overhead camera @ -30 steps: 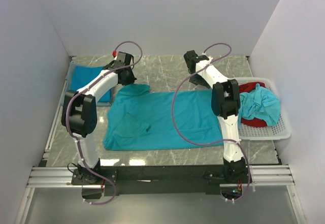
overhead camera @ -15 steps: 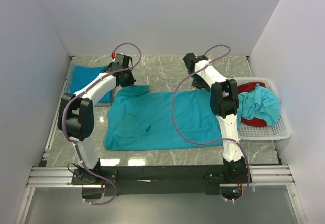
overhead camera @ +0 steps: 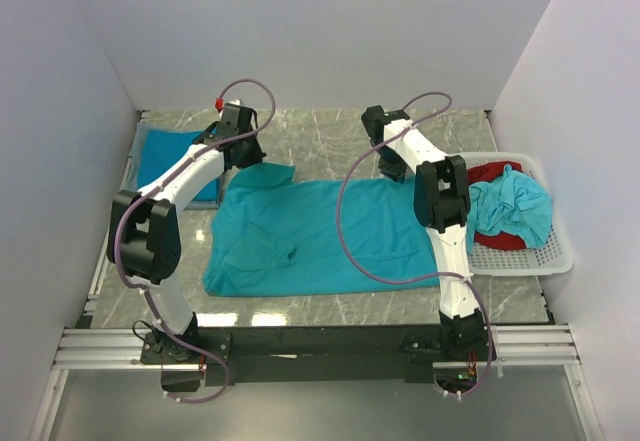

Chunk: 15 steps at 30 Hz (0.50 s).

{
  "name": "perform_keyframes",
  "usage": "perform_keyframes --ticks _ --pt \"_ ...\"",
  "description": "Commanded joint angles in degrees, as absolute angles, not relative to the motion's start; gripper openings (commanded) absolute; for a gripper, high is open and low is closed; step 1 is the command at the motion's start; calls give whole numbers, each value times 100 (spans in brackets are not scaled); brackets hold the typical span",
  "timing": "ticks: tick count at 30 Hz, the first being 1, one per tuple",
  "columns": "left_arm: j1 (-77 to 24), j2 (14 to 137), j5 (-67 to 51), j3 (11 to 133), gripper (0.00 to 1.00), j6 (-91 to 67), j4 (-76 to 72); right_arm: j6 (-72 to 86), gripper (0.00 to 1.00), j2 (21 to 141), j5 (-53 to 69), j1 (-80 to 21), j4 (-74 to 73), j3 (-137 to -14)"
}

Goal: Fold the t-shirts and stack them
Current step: Fold the tshirt

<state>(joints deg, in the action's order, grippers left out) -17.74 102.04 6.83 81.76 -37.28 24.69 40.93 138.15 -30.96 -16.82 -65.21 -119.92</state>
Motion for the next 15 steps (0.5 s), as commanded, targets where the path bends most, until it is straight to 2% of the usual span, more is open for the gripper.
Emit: perform_keyframes --ticks 1,2,7,15 --pt "-1802 9870 642 8095 0 -3797 2329 4192 27 13606 -3067 -1617 -6495 -11892" --pt "-1802 9853 633 8086 0 -3814 2320 4192 20 13605 -3076 -1617 -6486 -11892" --pt "-1802 9809 615 8051 0 -3841 2276 4210 0 13588 -3094 -1617 -6408 -11865" --pt "-1802 9686 545 7840 0 -3928 2259 4140 0 13071 -3182 -1617 -5714 -11216"
